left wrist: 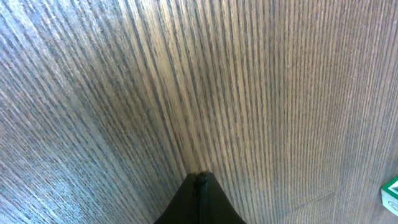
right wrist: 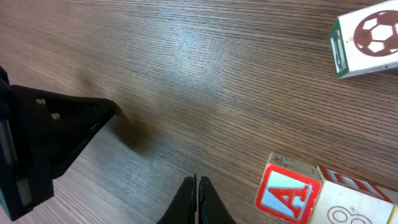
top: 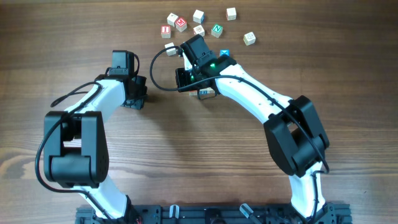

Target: Form a horizontal line

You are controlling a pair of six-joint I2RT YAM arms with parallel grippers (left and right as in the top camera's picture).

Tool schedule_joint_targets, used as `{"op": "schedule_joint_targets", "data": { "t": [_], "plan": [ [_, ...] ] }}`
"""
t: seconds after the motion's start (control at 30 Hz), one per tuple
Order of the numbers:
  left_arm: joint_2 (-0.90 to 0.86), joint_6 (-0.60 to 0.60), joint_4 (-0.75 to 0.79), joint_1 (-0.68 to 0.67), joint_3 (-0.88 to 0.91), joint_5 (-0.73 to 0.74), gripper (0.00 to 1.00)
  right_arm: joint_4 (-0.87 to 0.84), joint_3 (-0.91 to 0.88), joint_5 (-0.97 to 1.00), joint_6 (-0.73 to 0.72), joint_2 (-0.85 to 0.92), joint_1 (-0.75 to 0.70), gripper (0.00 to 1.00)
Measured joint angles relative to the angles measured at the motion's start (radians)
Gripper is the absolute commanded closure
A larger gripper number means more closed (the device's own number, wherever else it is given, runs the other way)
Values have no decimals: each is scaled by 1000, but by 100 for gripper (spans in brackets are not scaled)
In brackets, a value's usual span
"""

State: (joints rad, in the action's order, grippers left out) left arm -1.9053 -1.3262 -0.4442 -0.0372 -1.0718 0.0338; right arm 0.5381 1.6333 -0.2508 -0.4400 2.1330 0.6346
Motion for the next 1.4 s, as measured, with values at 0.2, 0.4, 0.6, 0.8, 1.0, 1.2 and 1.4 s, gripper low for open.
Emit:
{"op": "schedule_joint_targets", "data": {
  "t": [0.2, 0.4, 0.6, 0.8, 1.0, 1.2, 1.4],
  "plan": [
    [0, 0, 0, 0, 0, 0, 96, -4, 0, 0, 0, 50, 0, 95],
    [0, 0, 1, 0, 0, 0, 96, -4, 0, 1, 0, 68, 0, 95],
    [0, 0, 1, 0, 0, 0, 96, -3, 0, 29, 0, 68, 0, 95],
    [0, -1, 2, 0, 0, 0, 96, -4, 0, 62, 0, 68, 0, 95],
    [0, -1, 2, 0, 0, 0, 96, -3, 0, 77, 0, 68, 0, 95],
    [0, -1, 2, 0, 0, 0, 96, 6, 0, 100, 0, 68, 0, 95],
    [0, -1, 2, 0, 0, -1, 96, 6, 0, 120, 0, 68, 0, 95]
  ]
}}
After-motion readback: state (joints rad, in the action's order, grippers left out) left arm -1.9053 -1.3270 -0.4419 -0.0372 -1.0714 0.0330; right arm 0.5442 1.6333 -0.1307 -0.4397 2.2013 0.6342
